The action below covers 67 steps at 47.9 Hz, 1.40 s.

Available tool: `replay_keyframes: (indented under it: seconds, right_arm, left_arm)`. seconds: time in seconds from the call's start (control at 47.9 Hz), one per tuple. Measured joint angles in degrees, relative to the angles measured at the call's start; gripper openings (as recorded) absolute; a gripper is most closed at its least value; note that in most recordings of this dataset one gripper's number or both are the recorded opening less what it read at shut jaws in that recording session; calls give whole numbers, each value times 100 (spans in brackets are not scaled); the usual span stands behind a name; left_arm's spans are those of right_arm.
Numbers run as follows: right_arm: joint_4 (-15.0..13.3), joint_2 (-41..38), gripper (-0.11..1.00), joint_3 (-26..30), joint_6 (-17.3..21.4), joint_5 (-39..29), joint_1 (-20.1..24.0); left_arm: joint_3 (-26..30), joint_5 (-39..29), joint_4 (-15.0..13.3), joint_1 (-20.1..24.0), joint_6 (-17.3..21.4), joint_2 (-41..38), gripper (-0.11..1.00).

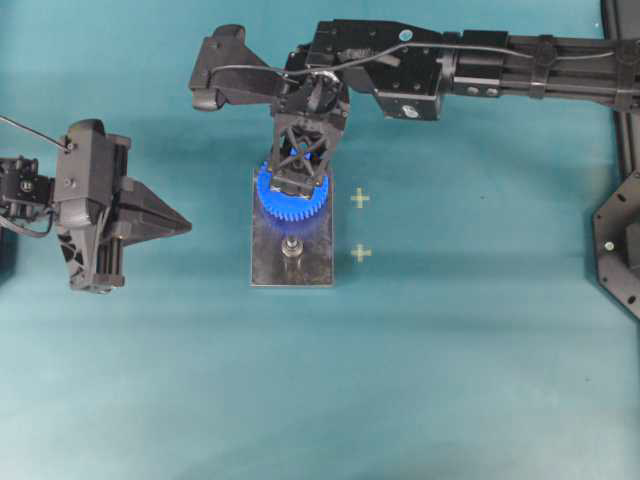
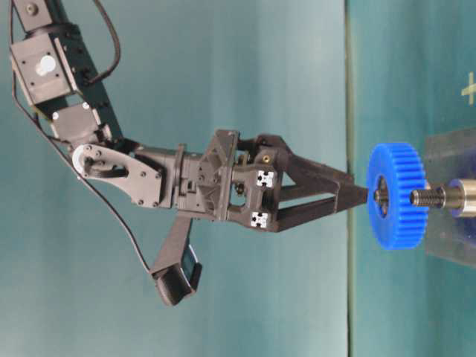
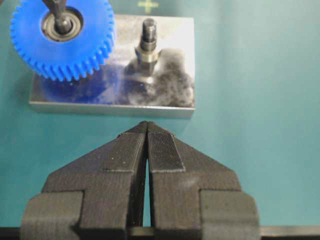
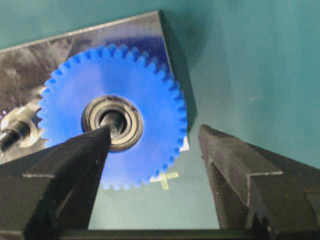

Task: Fit the large gear onto the shaft.
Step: 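Align the gear bearing with the upper shaft and push it on, then open the right gripper and withdraw it from the seated gear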

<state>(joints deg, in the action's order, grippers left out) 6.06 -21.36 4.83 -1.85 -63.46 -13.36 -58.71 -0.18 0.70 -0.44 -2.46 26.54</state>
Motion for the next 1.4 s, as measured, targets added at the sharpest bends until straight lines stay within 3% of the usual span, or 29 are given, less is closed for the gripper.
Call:
replay_keyframes:
  seconds: [0.605,1.398]
  right_arm:
    - [0,-26,75,9,-9,-202,290]
    - [0,-97,75,44,-9,-422,272]
  left_arm:
    - [9,0,-9,0,0,9,0]
    - [0,26,0,0,0,9,0]
